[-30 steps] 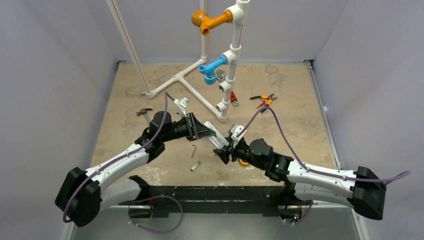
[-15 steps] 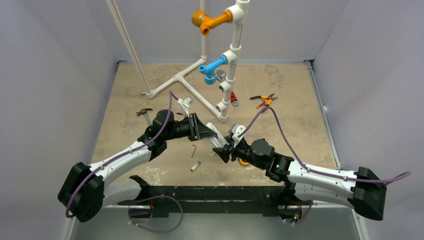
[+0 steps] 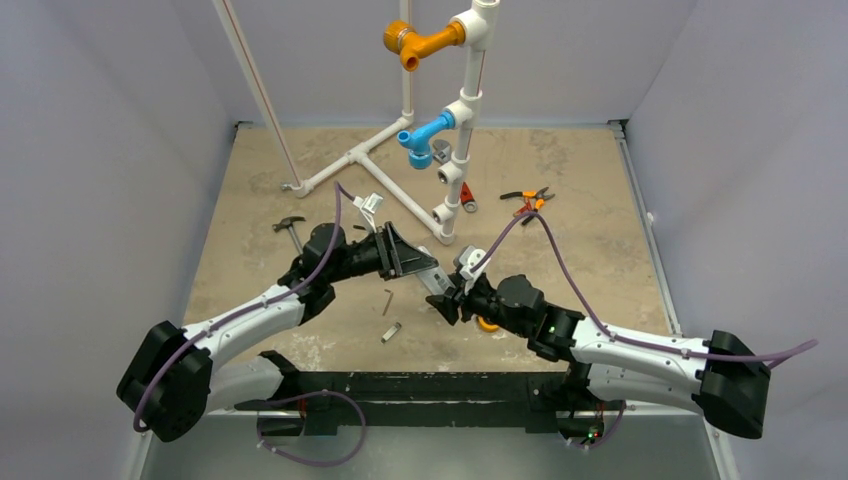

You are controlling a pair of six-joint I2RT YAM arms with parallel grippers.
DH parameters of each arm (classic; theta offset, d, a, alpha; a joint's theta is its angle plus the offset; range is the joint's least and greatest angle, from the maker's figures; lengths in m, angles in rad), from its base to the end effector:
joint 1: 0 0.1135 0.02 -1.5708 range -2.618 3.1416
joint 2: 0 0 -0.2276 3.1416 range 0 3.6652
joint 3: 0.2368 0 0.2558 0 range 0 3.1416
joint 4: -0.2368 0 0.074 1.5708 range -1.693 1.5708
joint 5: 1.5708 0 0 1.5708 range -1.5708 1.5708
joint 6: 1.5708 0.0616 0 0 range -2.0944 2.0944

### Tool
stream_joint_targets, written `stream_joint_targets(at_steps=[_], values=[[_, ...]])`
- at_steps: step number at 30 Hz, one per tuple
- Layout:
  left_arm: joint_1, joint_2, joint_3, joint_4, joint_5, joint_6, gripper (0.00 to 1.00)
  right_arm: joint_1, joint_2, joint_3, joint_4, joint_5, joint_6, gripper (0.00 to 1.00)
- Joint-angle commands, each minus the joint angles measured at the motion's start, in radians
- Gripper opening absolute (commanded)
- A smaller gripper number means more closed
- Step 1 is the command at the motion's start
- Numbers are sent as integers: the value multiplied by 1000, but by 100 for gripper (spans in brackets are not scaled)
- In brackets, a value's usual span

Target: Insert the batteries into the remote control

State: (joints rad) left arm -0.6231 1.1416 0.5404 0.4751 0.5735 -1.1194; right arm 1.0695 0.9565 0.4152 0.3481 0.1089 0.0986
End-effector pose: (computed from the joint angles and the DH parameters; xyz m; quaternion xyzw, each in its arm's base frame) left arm 0.2152 -0.1958 0.2135 0.0045 0.7435 -0.6218 0.2459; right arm 0.1335 0.2297 0.1968 -0.3291 0.6979 0.3149 0.5526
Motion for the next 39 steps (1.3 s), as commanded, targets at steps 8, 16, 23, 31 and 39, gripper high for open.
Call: stream_joint_targets(at_steps=[8, 16, 23, 31, 39], values=[[-4, -7, -17, 127, -33, -36, 46, 3, -38, 13, 24, -12, 34, 0], [-21, -12, 14, -7, -62, 56, 43, 3, -45, 6, 52, -15, 54, 0], [-34, -17, 21, -59, -95, 90, 37, 3, -51, 4, 55, -14, 59, 0], [-36, -18, 21, -64, -109, 90, 20, 3, -59, 3, 44, -12, 58, 0], [-37, -19, 4, -57, -127, 87, 0, 3, -72, 5, 25, -31, 39, 8]])
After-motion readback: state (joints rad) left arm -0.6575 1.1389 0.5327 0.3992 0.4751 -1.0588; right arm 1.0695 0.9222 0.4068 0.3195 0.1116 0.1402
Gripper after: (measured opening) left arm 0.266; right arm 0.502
